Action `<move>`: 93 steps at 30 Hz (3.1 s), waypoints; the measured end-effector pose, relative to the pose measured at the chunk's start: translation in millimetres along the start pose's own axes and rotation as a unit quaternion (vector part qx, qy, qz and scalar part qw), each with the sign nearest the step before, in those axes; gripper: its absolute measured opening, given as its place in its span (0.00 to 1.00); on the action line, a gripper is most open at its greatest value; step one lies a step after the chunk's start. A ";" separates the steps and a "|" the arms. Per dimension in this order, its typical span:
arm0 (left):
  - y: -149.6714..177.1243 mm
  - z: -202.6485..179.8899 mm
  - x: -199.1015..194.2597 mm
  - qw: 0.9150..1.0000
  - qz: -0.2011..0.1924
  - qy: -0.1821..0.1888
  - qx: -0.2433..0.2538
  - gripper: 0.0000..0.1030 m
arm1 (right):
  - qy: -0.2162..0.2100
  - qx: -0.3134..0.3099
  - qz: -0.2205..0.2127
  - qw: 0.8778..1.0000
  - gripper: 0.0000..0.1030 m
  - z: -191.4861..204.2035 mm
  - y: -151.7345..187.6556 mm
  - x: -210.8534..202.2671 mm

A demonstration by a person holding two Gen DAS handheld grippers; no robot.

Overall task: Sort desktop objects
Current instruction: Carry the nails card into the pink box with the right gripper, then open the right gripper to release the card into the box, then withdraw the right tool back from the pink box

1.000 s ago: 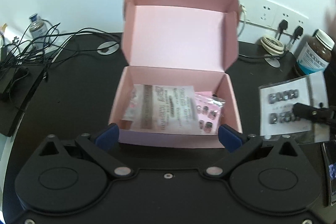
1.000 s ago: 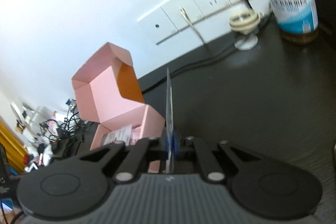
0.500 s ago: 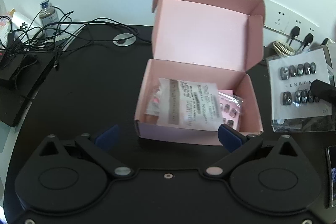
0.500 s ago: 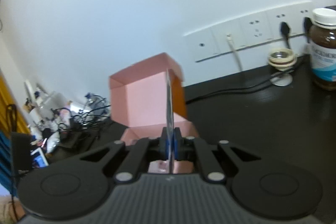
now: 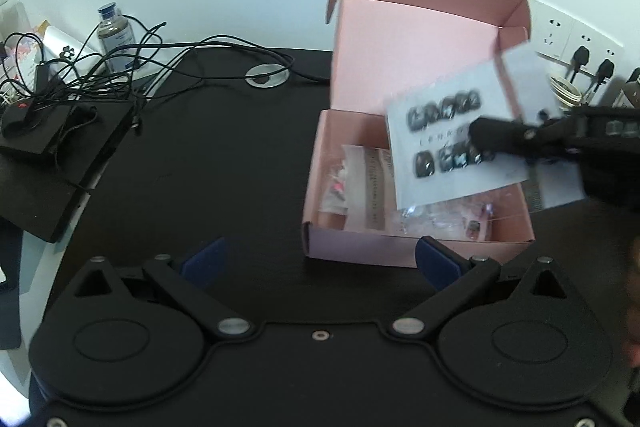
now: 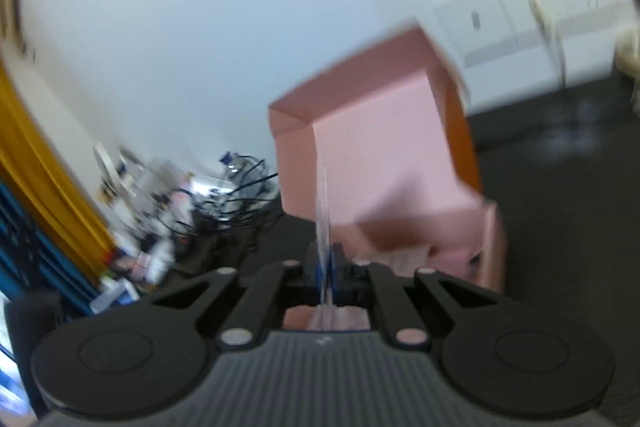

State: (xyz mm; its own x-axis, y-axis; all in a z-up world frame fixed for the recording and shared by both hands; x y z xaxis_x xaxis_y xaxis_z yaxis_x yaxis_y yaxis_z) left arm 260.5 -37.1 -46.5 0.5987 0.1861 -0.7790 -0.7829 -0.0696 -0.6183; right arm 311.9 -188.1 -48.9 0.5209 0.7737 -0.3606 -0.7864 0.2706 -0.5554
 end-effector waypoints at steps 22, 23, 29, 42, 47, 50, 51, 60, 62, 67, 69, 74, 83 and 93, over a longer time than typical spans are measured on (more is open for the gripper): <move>-8.6 3.1 -3.1 1.000 -0.006 -0.012 -0.016 0.99 | 0.106 -0.081 0.030 0.991 0.70 -20.5 4.6 12.4; -9.1 3.5 -2.9 1.000 -0.006 -0.011 -0.018 0.99 | 0.105 -0.085 0.023 0.991 0.70 -18.4 3.1 8.7; -9.5 4.0 -3.0 1.000 -0.006 -0.009 -0.023 0.99 | 0.093 -0.096 -0.024 0.991 0.70 -5.1 -12.3 -14.1; -3.9 11.3 -2.8 0.999 -0.003 -0.026 -0.025 0.99 | 0.067 -0.060 0.039 0.995 0.70 -8.5 15.1 24.8; -1.4 18.3 -1.6 0.999 0.004 -0.035 -0.030 0.99 | 0.081 -0.055 0.063 0.993 0.69 -14.6 23.8 40.5; -0.7 20.3 -2.6 0.999 0.001 -0.035 -0.032 0.99 | 0.091 -0.063 0.071 0.991 0.69 -16.1 24.5 41.6; -0.4 20.3 -2.5 0.999 0.001 -0.036 -0.032 0.99 | 0.097 -0.067 0.075 0.990 0.69 -16.7 25.2 41.0; -2.7 15.4 -4.2 0.999 -0.004 -0.030 -0.025 0.99 | 0.095 -0.041 0.055 0.993 0.68 -19.2 22.9 14.5; -3.9 14.9 -4.9 0.999 -0.005 -0.028 -0.028 0.99 | 0.092 -0.036 0.042 0.994 0.68 -18.0 19.6 5.7; -5.5 10.8 -5.8 0.999 -0.007 -0.024 -0.026 0.99 | 0.096 -0.033 0.033 0.994 0.68 -21.6 16.2 -10.7; -5.5 8.8 -6.4 0.999 -0.008 -0.021 -0.025 0.99 | 0.095 -0.029 0.028 0.995 0.68 -21.1 16.3 -13.6; -5.6 5.4 -6.3 1.000 -0.009 -0.017 -0.016 0.99 | 0.093 -0.020 0.021 0.995 0.69 -20.6 18.5 -18.3; -27.3 18.6 -4.0 0.999 -0.027 -0.012 -0.013 0.99 | 0.098 -0.014 -0.006 0.995 0.69 -20.7 7.2 -34.0; -54.7 30.9 3.7 0.999 -0.044 -0.013 -0.006 0.99 | 0.173 -0.083 -0.012 0.981 0.71 -8.4 -5.8 -47.3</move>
State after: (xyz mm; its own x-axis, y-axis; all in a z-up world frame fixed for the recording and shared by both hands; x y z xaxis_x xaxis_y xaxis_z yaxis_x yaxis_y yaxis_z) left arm 300.3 -2.3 -12.4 0.6601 0.2164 -0.7193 -0.7258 -0.0630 -0.6850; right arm 294.5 -231.0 -34.9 0.6430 0.5198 -0.5625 -0.7222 0.1670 -0.6712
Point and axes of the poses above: each gripper's, at about its wrist camera, not at the fingertips, and x roughly the way its jaws point, z to its left, y to its underside, the point moved 8 cm from there along x, roughly the way its jaws point, and after that the axes turned 9 degrees about -y, right-handed, at the moved point
